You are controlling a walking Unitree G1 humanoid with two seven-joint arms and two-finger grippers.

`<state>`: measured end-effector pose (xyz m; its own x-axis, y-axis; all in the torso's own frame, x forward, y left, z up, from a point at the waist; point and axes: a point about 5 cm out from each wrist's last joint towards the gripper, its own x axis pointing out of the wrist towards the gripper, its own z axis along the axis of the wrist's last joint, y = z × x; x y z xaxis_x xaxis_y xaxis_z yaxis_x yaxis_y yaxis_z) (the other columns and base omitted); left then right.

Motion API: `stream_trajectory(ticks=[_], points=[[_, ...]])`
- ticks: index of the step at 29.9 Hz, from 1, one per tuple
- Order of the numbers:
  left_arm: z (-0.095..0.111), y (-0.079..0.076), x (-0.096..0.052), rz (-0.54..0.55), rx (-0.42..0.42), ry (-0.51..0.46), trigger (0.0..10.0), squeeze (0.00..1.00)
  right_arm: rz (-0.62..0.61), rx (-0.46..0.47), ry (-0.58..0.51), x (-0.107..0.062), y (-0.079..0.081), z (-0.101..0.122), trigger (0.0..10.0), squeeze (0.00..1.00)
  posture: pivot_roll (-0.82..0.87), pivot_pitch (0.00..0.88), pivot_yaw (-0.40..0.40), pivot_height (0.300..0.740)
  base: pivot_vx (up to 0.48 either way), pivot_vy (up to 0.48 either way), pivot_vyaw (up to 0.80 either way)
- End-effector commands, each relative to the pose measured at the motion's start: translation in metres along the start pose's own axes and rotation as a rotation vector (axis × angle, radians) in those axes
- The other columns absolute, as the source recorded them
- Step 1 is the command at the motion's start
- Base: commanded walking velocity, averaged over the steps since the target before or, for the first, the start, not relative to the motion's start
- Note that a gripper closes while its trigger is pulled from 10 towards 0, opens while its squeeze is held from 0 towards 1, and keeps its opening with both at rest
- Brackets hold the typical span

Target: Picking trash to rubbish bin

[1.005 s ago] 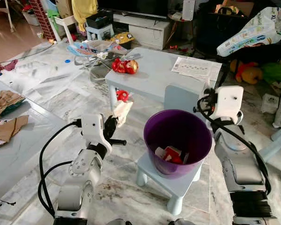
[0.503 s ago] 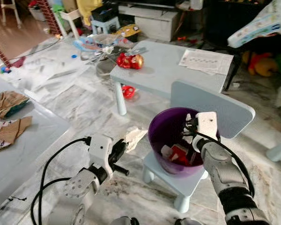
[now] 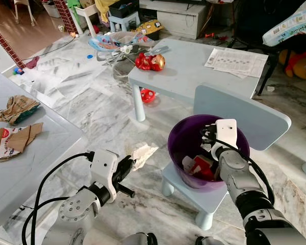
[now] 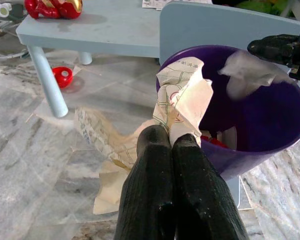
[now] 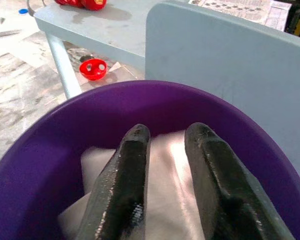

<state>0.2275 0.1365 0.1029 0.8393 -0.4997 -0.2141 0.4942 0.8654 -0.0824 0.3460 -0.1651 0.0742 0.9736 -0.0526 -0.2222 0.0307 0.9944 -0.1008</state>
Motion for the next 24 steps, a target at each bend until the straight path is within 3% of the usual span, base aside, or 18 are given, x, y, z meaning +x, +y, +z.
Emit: stream_trajectory(ticks=[1,8,14,15,17,20,22,23,24], points=[[0.003,0.002,-0.001,-0.007,0.017,0.004,10.0,0.00,0.009,-0.009,-0.006,0.001,0.006,0.001,10.0,1.00,0.10,0.163,0.141,0.740,0.000,0.000,0.00],[0.006,0.005,0.001,0.000,0.025,-0.002,10.0,0.00,-0.011,-0.018,-0.013,0.000,0.005,-0.002,10.0,1.00,0.10,0.158,0.142,0.740,0.000,0.000,0.00],[0.012,0.006,0.019,-0.002,0.031,-0.037,10.0,0.00,-0.007,0.003,-0.036,-0.006,0.003,-0.001,10.0,1.00,0.08,0.155,0.137,0.740,0.000,0.000,0.00],[0.012,0.006,0.023,-0.003,0.031,-0.043,10.0,0.00,0.000,0.007,-0.039,-0.009,0.004,-0.001,10.0,1.00,0.02,0.156,0.130,0.740,0.000,0.000,0.00],[0.011,0.008,0.037,-0.004,0.031,-0.047,10.0,0.00,0.061,0.026,-0.030,-0.020,0.010,0.001,10.0,1.00,-0.04,0.159,0.138,0.740,0.000,0.000,0.00],[0.013,0.008,0.061,-0.030,0.033,-0.064,10.0,0.00,0.108,-0.003,-0.043,-0.051,0.010,0.010,10.0,1.00,-0.15,0.167,0.156,0.740,0.000,0.000,0.00],[0.017,0.004,0.075,-0.054,0.039,-0.076,10.0,0.00,0.107,-0.005,-0.023,-0.068,0.006,0.011,10.0,0.87,-0.18,0.172,0.163,0.740,0.000,0.000,0.00],[0.017,0.004,0.077,-0.059,0.040,-0.076,10.0,0.00,0.106,-0.002,-0.020,-0.070,0.005,0.011,10.0,0.87,-0.18,0.172,0.163,0.740,0.000,0.000,0.00],[0.018,0.001,0.085,-0.075,0.044,-0.080,10.0,0.00,0.108,-0.001,-0.009,-0.079,0.004,0.013,10.0,0.73,-0.21,0.176,0.168,0.740,0.000,0.000,0.00]])
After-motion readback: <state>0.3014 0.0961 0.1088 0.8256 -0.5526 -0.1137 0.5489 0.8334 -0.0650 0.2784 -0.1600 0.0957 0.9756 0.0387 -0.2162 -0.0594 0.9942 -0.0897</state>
